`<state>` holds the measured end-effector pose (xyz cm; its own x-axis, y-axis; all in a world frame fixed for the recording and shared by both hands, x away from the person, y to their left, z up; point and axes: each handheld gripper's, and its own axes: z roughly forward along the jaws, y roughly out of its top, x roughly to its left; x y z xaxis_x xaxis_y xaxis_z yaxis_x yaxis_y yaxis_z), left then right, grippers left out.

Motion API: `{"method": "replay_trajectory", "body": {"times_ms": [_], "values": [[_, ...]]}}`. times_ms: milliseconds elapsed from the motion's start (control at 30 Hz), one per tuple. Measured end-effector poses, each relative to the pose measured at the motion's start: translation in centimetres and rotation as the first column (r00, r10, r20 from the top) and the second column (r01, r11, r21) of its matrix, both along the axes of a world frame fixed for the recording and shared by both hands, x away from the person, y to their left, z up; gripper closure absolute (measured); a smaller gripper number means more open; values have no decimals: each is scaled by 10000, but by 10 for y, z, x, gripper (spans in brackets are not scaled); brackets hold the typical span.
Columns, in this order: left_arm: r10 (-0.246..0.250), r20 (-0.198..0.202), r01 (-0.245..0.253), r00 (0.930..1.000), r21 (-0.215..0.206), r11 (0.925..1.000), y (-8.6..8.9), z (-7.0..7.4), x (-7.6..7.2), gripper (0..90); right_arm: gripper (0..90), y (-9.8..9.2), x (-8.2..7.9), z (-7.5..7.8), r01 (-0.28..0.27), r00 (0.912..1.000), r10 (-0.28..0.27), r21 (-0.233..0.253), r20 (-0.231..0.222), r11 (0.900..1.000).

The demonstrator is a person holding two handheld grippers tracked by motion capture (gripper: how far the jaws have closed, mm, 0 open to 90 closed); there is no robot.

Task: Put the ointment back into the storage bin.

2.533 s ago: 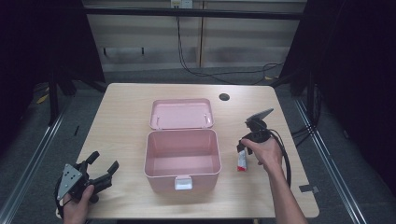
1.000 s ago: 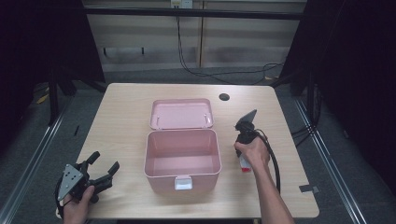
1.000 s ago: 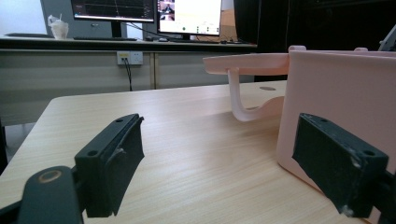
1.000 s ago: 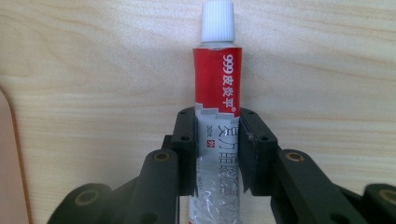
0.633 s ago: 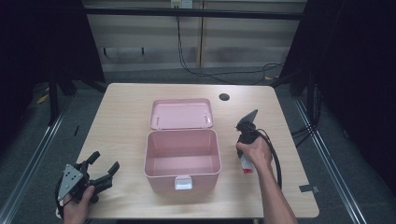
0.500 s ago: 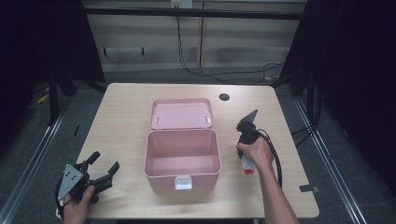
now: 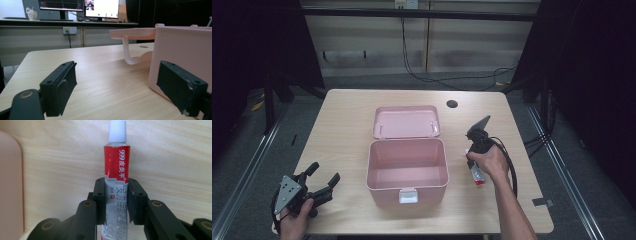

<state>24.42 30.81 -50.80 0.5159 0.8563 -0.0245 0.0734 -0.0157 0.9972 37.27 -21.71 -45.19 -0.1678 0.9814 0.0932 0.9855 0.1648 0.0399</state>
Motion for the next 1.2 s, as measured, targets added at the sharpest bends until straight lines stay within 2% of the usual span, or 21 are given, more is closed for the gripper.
{"method": "replay_trajectory", "body": {"times_ms": [300,400,567,767,933,1033,1100,1200], "values": [[-74,20,75,10000,-87,9999,0,0,0,159,720,-2,-5,7,-809,9967,807,253,92,9964],[35,22,-35,10000,-92,10000,0,0,-1,159,720,-2,-7,10,-1100,9939,1097,326,116,9934],[-61,39,62,10000,-120,9999,0,0,0,159,720,-1,-10,18,-1497,9886,1490,376,203,9880],[-58,36,59,10000,-125,9999,0,0,0,158,720,-4,-12,28,-1640,9862,1625,548,308,9849],[-49,37,49,10000,-95,9999,0,0,0,158,720,-5,-13,37,-1812,9833,1801,420,271,9826],[-47,32,48,10000,-102,9999,0,0,0,159,720,-4,-16,46,-2011,9789,1993,375,455,9789],[-28,40,28,10000,-51,10000,0,0,0,159,720,0,-19,51,-2172,9733,2152,171,802,9760],[-30,42,30,10000,-50,10000,0,0,0,159,720,6,-25,56,-2605,9599,2583,68,1088,9654]]}}
